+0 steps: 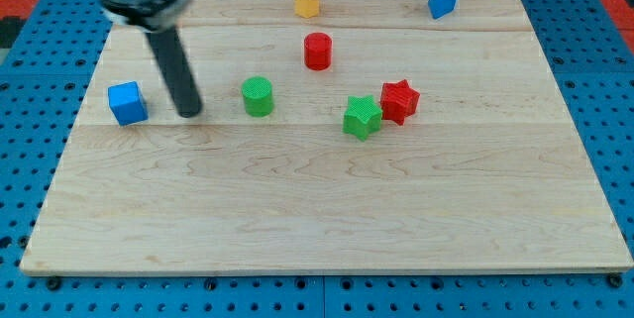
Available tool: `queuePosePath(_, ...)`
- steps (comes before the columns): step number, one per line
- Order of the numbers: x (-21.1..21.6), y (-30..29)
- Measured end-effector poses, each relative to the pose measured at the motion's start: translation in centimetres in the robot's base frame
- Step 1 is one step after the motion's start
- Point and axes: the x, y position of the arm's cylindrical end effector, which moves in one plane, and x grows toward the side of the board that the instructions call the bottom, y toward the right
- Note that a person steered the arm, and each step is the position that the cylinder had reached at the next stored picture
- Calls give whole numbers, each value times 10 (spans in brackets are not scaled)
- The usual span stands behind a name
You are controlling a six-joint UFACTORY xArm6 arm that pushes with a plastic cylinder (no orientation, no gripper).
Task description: Push the red circle towards center right
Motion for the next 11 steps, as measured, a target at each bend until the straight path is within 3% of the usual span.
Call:
queuePosePath(2,-13,101)
queuePosePath(5,-114,46)
queuePosePath(6,-118,117)
queuePosePath(8,-62,259)
queuePosePath(11,-31,284)
